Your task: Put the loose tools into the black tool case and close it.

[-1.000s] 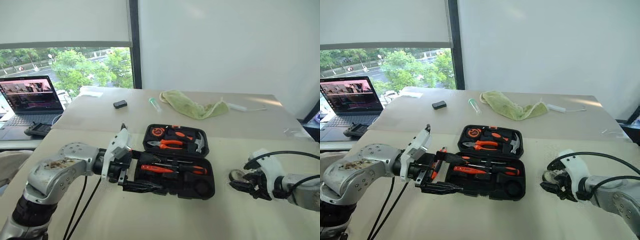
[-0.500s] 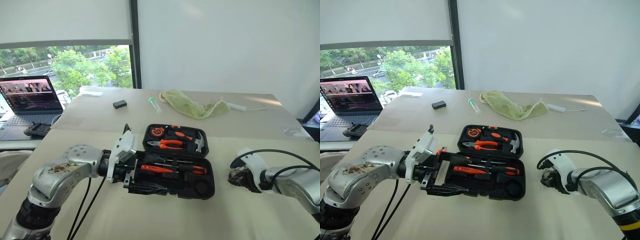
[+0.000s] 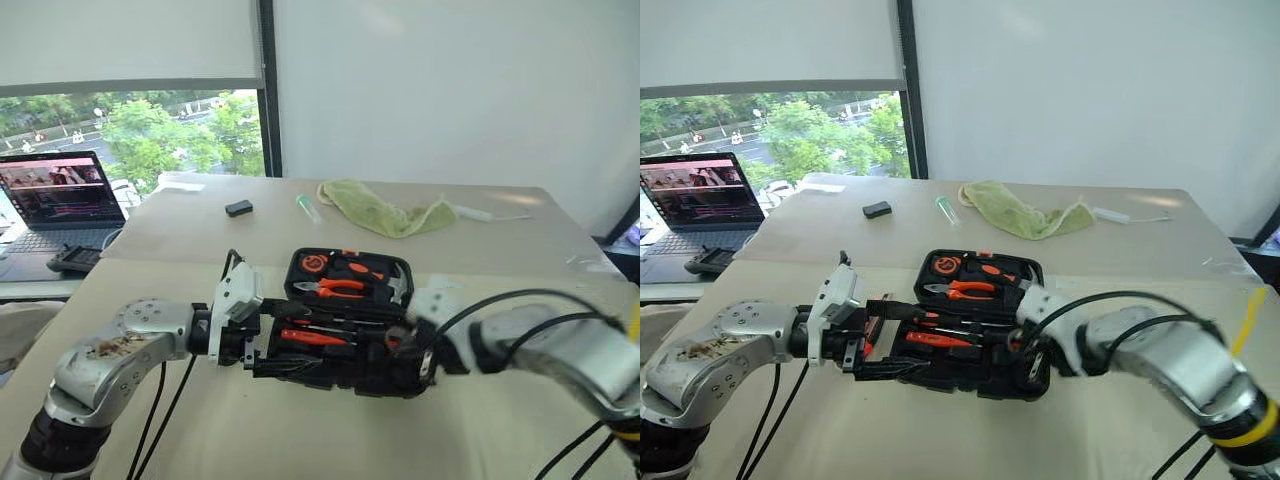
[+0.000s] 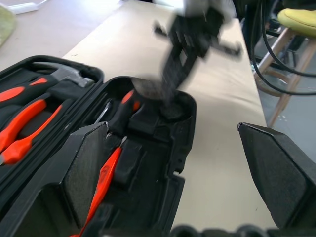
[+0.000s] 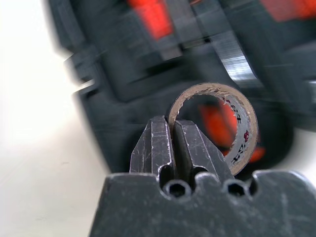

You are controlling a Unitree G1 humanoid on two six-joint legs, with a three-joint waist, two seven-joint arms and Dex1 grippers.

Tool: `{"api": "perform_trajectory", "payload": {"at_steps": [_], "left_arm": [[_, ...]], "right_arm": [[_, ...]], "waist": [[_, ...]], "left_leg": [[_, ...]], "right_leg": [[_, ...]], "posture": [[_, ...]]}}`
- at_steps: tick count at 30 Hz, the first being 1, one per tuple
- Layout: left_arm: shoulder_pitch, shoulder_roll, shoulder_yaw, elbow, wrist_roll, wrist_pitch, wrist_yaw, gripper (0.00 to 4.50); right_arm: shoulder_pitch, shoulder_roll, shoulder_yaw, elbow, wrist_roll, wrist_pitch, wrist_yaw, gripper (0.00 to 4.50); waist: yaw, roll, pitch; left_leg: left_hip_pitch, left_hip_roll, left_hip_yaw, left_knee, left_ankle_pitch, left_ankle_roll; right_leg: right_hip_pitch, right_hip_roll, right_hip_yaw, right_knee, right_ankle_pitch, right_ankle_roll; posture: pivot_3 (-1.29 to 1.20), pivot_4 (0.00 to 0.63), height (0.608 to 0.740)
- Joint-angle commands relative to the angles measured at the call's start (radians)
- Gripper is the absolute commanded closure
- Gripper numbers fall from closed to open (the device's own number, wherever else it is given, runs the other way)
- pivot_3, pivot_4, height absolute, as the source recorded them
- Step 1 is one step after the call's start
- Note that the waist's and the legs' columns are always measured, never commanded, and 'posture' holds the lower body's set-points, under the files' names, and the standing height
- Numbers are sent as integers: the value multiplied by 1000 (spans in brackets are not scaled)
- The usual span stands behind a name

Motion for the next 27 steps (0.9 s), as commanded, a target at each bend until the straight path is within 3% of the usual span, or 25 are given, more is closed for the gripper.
{"api": "perform_trajectory", "payload": {"at_steps": [1,15,21,27], "left_arm": [[3,15,17,-13,2,-25,-2,0],[44,31,17,-37,14,-56,3,0],[69,39,20,-38,17,-67,0,0],[75,32,35,-40,-1,-42,35,0]], "right_arm": [[-1,-56,19,-56,-37,8,36,4437],[53,-27,39,-85,-43,49,57,4437],[64,-36,-5,-77,-49,32,80,2664],[105,2,-200,-97,71,38,110,2664]], "waist": [[0,0,0],[-5,0,0],[-2,0,0],[-4,0,0]], "left_leg": [[0,0,0,2,0,0],[2,1,0,2,0,0],[1,1,0,2,0,0],[0,1,0,2,0,0]], "right_leg": [[0,0,0,0,0,0],[1,1,0,2,0,0],[1,1,0,0,0,0],[1,1,0,0,0,0]], "posture": [[0,150,740],[0,150,740],[0,150,740],[0,150,740]]}}
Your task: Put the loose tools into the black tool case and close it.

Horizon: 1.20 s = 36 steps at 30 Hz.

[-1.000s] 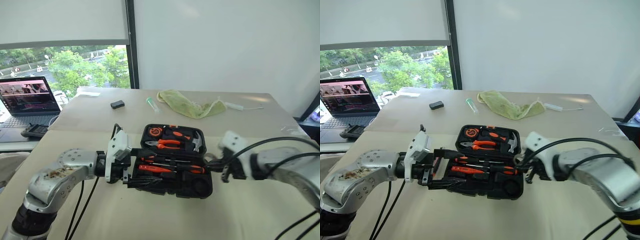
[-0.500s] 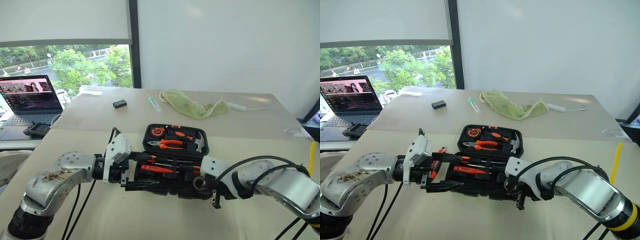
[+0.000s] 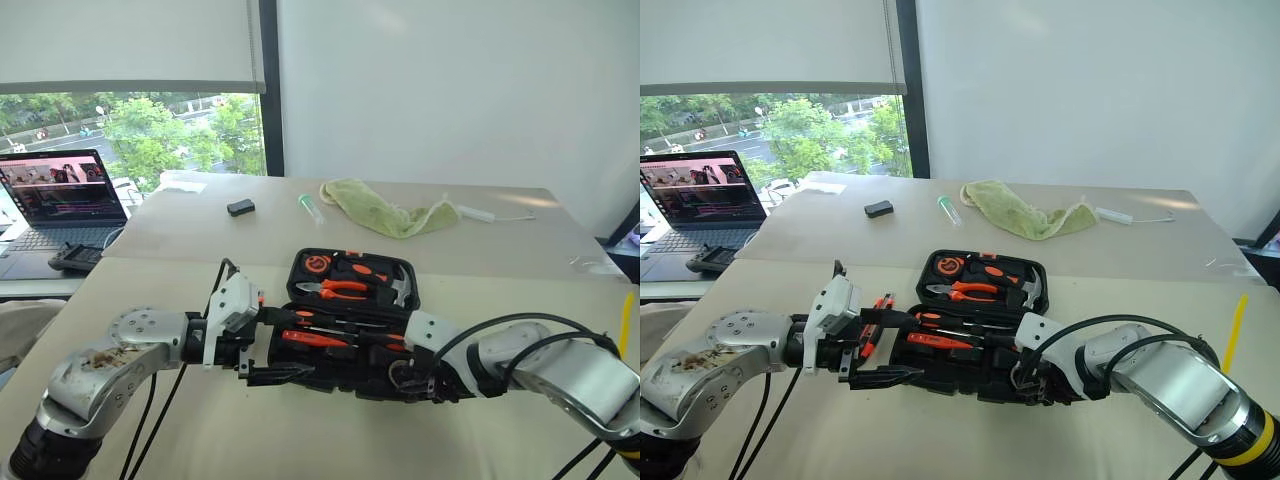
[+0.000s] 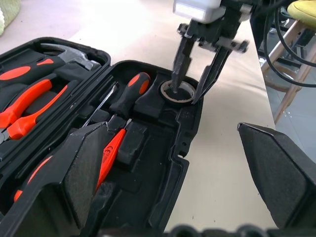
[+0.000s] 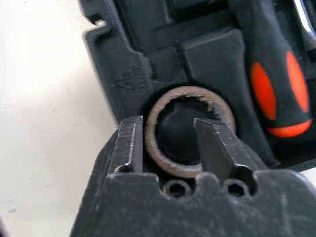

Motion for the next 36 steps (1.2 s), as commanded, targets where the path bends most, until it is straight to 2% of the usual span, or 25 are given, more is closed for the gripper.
{"api": "perform_trajectory", "payload": {"at_steps": [1,2,3,4,7,15,17,18,21,25,26,29,32,36], "left_arm": [[-5,-13,45,-15,-27,17,50,0],[-7,-25,57,-1,-32,27,76,0],[-9,-43,74,17,-41,46,116,0],[-10,-62,95,34,-53,67,157,0],[-7,-98,139,60,-62,120,254,0],[13,-155,220,80,-65,237,460,0],[16,-150,223,93,-48,260,496,0],[17,-144,220,101,-33,266,510,0],[2,-139,233,135,-14,344,588,0],[-52,-141,237,142,-12,528,695,0],[-95,-163,230,141,-2,632,744,0],[-187,-149,126,119,37,821,804,0],[-221,-179,99,149,46,886,822,0],[-228,-227,38,213,141,893,882,0]], "right_arm": [[48,51,-155,-36,77,-34,6,2664],[76,90,-212,-42,98,-52,-13,2664],[106,151,-293,-42,144,-59,-41,3169],[140,195,-356,-54,175,-75,-58,3388],[234,264,-446,-111,186,-144,-90,4412],[353,341,-521,-200,188,-263,-179,4461],[362,339,-522,-196,181,-293,-181,3900],[366,332,-516,-196,175,-303,-175,3836],[391,302,-508,-203,163,-345,-139,2750],[406,259,-525,-198,165,-401,-90,1377],[410,243,-528,-198,164,-419,-67,942],[419,216,-532,-193,160,-458,-30,55],[425,203,-528,-188,159,-482,-19,55],[446,193,-538,-195,147,-520,-10,55]], "waist": [[0,0,0],[0,0,0],[0,0,0],[1,0,0],[2,0,0],[-2,0,0],[-3,0,0],[-3,0,0],[-1,0,0],[1,-1,0],[1,-1,0],[4,-3,0],[-2,-3,0],[-1,-3,1]], "left_leg": [[0,0,0,0,0,0],[0,0,0,0,0,0],[0,0,0,0,0,0],[0,0,0,0,0,0],[1,0,-1,0,0,0],[1,0,-1,0,0,-1],[2,0,0,0,1,-1],[2,0,0,0,1,-1],[3,-1,0,0,1,-2],[3,-1,-1,0,1,-2],[2,-1,-1,0,1,-2],[2,-1,-1,1,1,-1],[3,-2,-1,0,1,-2],[3,-1,-1,0,3,-5]], "right_leg": [[0,0,0,0,0,0],[0,0,0,0,0,0],[0,0,0,0,0,0],[1,0,0,1,0,1],[1,0,1,2,1,1],[0,0,1,3,1,2],[1,1,2,4,1,1],[1,1,2,4,1,1],[1,1,1,4,2,1],[1,1,1,4,2,1],[1,1,1,4,2,1],[2,1,0,4,2,1],[2,1,2,4,2,1],[1,2,2,4,2,1]], "posture": [[0,150,740],[0,150,740],[0,150,740],[0,150,740],[0,150,740],[0,150,740],[0,150,740],[0,150,740],[0,150,740],[0,150,740],[0,150,740],[0,150,740],[0,150,740],[0,150,740]]}}
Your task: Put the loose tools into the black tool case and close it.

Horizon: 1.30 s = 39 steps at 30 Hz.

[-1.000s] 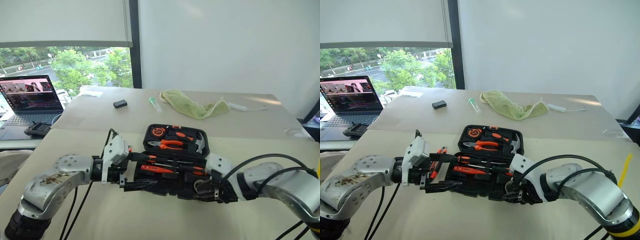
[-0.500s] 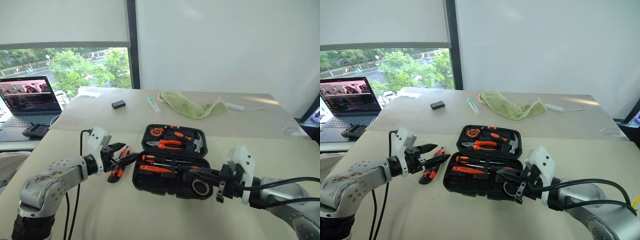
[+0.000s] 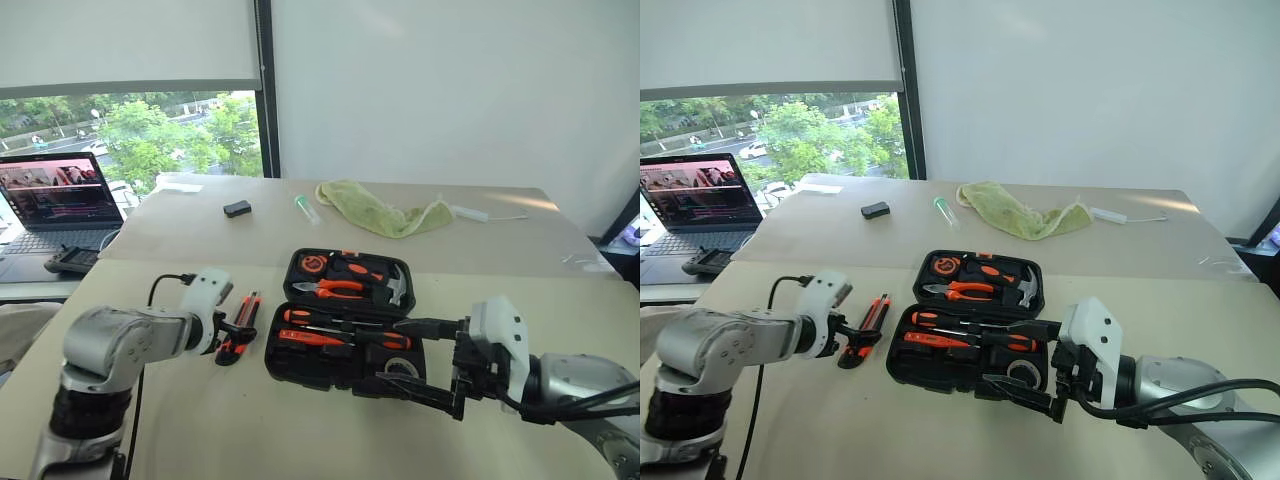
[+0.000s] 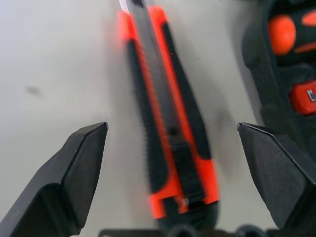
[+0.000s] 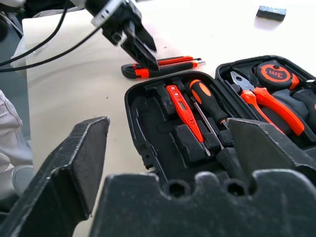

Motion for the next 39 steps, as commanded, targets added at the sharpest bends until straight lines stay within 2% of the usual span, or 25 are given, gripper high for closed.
{"api": "perform_trajectory", "payload": {"at_steps": [1,2,4,5,6,9,11,13,16,19,21,24,27,32,39], "left_arm": [[-5,-40,-29,55,99,-13,61,0],[0,-47,-51,65,121,-41,68,0],[8,-57,-75,73,146,-76,67,504],[10,-56,-81,72,153,-85,61,620],[12,-56,-80,69,159,-93,54,1100],[23,-34,-65,49,150,-166,-6,2122],[30,-13,-18,38,132,-277,-81,2806],[35,10,25,35,91,-404,-209,2806],[18,137,13,20,-26,-537,-581,2806],[-11,271,-120,5,14,-725,-883,2806],[-32,306,-214,23,82,-851,-998,2806],[-73,281,-338,81,203,-1018,-1072,2806],[-112,233,-454,167,350,-1187,-1107,2806],[-180,145,-545,311,498,-1361,-1128,2806],[-232,57,-593,448,607,-1564,-1184,2806]], "right_arm": [[15,-13,-36,-28,-9,-57,11,55],[24,-16,-38,-33,-11,-63,14,55],[40,-14,-46,-40,-20,-83,10,0],[44,-15,-47,-41,-21,-89,7,0],[49,-15,-47,-42,-22,-95,5,0],[78,0,-57,-59,-66,-141,-14,0],[111,9,-54,-74,-109,-179,-21,0],[140,18,-54,-83,-125,-201,-23,0],[165,43,-62,-89,-113,-211,-41,0],[211,50,-80,-101,-152,-242,-39,0],[237,51,-94,-107,-153,-248,-40,0],[297,53,-139,-128,-152,-264,-28,0],[397,66,-203,-160,-141,-275,-4,0],[573,97,-306,-192,-117,-321,35,0],[640,76,-331,-192,-83,-376,5,0]], "waist": [[2,0,0],[3,0,0],[4,1,0],[4,1,0],[4,1,-1],[4,1,-1],[4,1,0],[4,0,0],[4,-1,0],[5,-1,0],[8,0,0],[13,1,0],[18,0,0],[29,0,0],[25,1,0]], "left_leg": [[1,0,0,0,0,0],[2,0,0,-1,0,1],[4,0,0,-1,-1,1],[4,0,0,-2,0,1],[5,0,0,-2,1,0],[5,1,0,-2,2,0],[4,1,0,-2,3,0],[2,1,0,-2,3,-1],[-1,1,-1,-2,4,-2],[-1,1,0,-4,7,-7],[0,0,1,-5,6,-6],[0,0,2,-5,1,2],[-1,0,2,-2,1,3],[-2,0,2,0,0,5],[-2,0,3,5,-1,8]], "right_leg": [[1,0,0,0,0,0],[1,-1,0,0,0,0],[3,-1,1,1,0,-1],[3,-1,1,1,1,-2],[3,-1,1,1,1,-3],[2,-2,1,2,2,-4],[1,-2,1,3,2,-4],[-1,-2,1,4,2,-4],[-4,-3,-1,3,2,-5],[-4,-2,-1,1,0,-7],[-2,-2,-2,-2,-1,-8],[-1,-2,0,-3,-1,-9],[0,0,-1,-3,1,-5],[0,1,0,-3,2,-2],[2,0,2,-3,3,0]], "posture": [[0,150,740],[0,150,740],[0,150,740],[0,150,740],[0,150,740],[0,150,740],[0,150,740],[0,150,740],[0,150,740],[0,150,740],[0,150,740],[0,150,740],[0,150,740],[0,150,740],[0,150,740]]}}
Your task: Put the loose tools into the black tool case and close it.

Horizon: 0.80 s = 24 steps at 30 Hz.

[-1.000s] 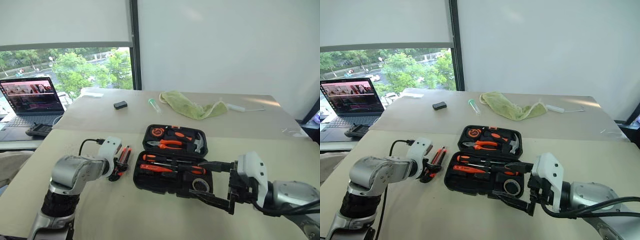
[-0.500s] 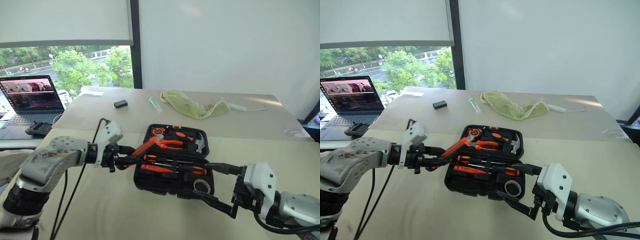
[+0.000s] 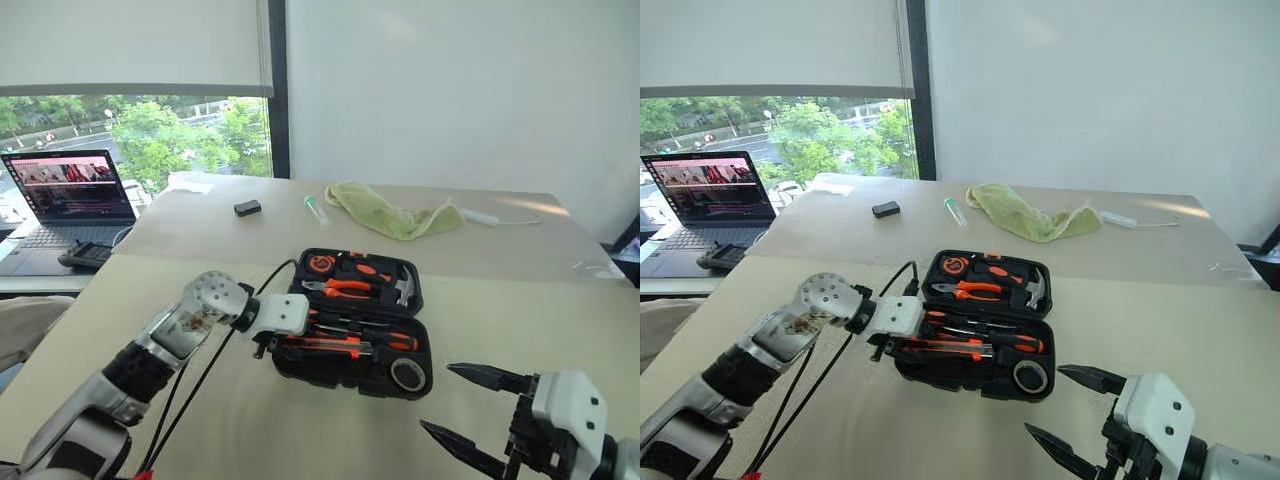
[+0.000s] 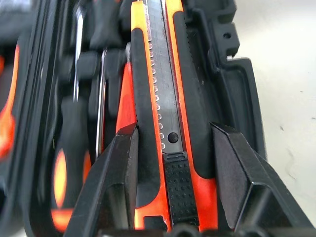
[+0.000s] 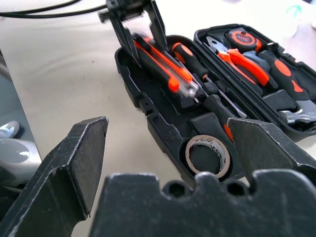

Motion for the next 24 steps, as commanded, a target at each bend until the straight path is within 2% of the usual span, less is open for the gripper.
{"api": "perform_trajectory", "payload": {"at_steps": [1,6,15,20,24], "left_arm": [[-29,-29,-14,39,30,-67,-48,2806],[-41,-49,-22,43,55,-37,-89,2806],[-49,-81,-28,-79,86,259,-91,2806],[-47,-76,-27,-97,104,273,-92,2806],[-47,-72,-35,-91,110,285,-105,2806]], "right_arm": [[26,-20,-45,-28,43,-52,-24,0],[76,-38,-65,-28,57,-85,-39,0],[124,-61,-79,-28,77,-119,-69,0],[144,-73,-91,-28,91,-124,-64,0],[177,-69,-160,-22,100,-97,-6,0]], "waist": [[0,0,0],[1,0,0],[3,0,0],[2,0,0],[3,0,0]], "left_leg": [[0,0,0,0,0,0],[0,1,0,0,0,0],[-1,1,0,4,-1,2],[-1,1,0,4,-1,2],[-1,1,0,4,-1,2]], "right_leg": [[0,0,0,0,0,0],[0,0,0,1,0,0],[1,0,-1,1,-1,2],[0,0,0,2,-1,2],[0,0,-1,2,-1,2]], "posture": [[0,150,740],[0,150,740],[0,150,740],[0,150,740],[0,150,740]]}}
